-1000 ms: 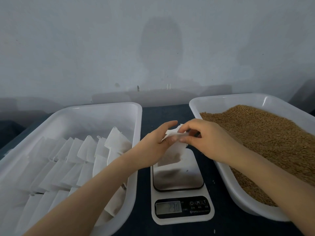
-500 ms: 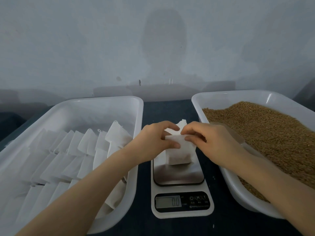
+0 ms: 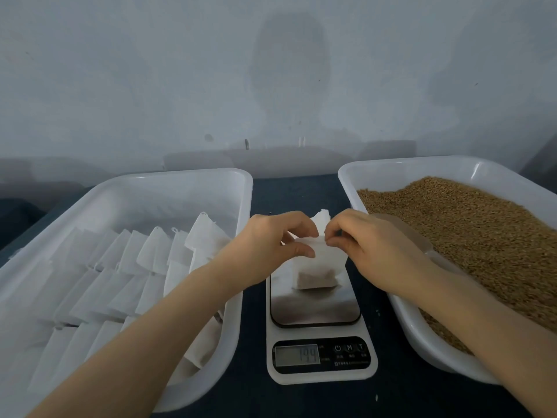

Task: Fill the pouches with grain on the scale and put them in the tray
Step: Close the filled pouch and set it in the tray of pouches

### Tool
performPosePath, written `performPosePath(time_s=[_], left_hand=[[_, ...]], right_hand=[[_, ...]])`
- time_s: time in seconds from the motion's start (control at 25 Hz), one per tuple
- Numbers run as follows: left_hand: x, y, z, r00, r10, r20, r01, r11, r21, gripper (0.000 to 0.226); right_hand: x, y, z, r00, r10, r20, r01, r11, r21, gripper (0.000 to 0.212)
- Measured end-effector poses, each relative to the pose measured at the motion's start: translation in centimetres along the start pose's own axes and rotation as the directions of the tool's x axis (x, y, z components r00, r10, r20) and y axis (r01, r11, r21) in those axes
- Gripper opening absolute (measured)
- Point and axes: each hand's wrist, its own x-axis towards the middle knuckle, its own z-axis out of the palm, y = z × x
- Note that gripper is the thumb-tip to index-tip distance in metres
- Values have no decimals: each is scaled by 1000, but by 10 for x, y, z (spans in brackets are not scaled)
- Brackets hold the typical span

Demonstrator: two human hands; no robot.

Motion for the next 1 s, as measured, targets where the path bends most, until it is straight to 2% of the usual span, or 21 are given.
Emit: performPosePath(time_s=[0.12,0.28,0.44,0.64,0.8,1.0], left_hand=[[0,0,-2,999,23,-27,-23,1000,22,32],[0,1,-3,998,38,-47,-38,999,7,23],[1,-1,-5,999,-31,-5,32,996,89,17],[0,-2,-8,1000,-8,-27,11,994,111,17],[0,-3,-10,998,-48,50,40,987,157,9],[-2,-1,-15,986,-134,104,124,988,92,18]], right_hand=[[3,-4,4,999,17,-41,-14,997,80,6],[4,-5,11,999,41,-25,-35,982,184,10],[4,0,9,999,52,16,-54,984,170,6],[4,7,2,998,3,64,-3,1000,3,17],[4,8,7,993,26,111,-30,999,33,21],[0,9,4,993,45,113,-56,994,95,19]])
